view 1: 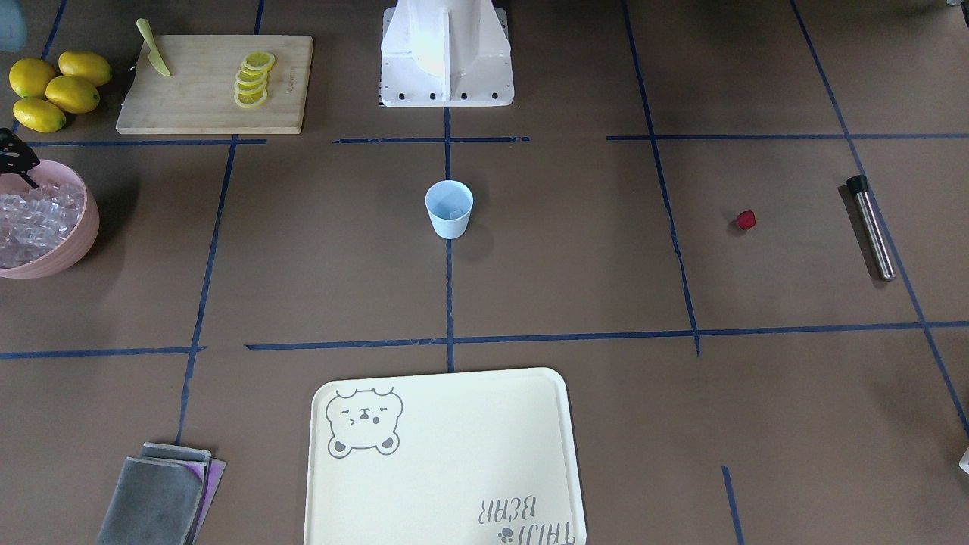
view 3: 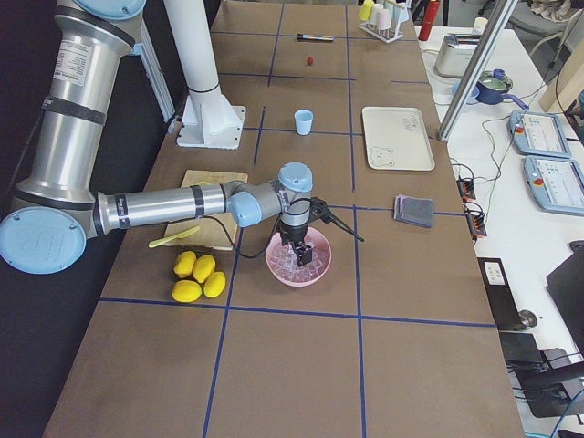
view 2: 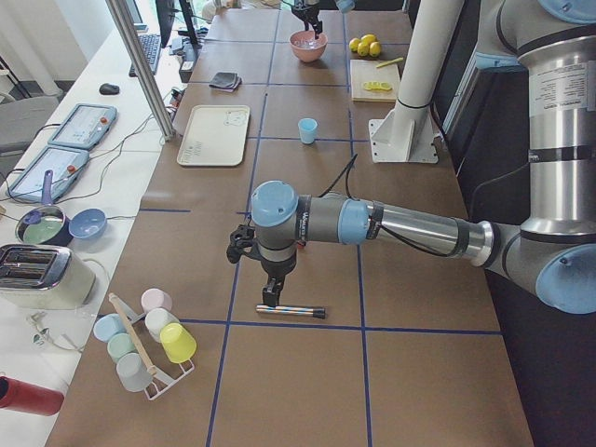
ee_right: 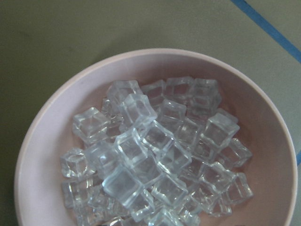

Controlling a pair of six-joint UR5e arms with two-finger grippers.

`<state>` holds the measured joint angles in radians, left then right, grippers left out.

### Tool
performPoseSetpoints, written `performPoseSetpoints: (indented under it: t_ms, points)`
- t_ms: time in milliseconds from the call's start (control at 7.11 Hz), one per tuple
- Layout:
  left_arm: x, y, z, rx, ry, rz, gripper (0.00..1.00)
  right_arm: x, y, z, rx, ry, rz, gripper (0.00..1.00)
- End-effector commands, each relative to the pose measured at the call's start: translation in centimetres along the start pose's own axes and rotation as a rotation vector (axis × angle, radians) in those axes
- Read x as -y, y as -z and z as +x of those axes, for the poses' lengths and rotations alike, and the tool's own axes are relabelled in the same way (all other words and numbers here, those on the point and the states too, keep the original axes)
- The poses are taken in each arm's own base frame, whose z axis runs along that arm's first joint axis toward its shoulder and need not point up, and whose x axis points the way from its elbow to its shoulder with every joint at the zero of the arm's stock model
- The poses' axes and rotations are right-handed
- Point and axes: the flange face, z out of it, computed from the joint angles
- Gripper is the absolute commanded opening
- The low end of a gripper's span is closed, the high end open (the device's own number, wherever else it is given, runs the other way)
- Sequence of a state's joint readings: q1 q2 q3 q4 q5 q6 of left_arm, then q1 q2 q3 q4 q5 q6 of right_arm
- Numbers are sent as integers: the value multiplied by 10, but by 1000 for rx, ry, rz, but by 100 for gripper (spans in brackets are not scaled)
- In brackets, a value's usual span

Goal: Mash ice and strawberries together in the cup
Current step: 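Lower the right gripper into the bowl and grasp another ice cube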

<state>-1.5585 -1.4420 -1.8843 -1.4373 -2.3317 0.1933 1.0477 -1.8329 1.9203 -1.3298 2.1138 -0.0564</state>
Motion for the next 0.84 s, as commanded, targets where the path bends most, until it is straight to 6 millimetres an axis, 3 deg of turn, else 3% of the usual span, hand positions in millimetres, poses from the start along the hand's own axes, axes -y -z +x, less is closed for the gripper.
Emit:
performPoseSetpoints:
  t_ms: [0,562,703]
  points:
    - [0,0,0,0,-1,1,100,-3,-11,2,-3,40,-23,93]
    - [0,0,0,0,-1,1,100,-2,-27,-1,-23,60,-57,92]
    - [0,0,0,0,-1,1,100,-3,-28,-1,-26,61,-57,85]
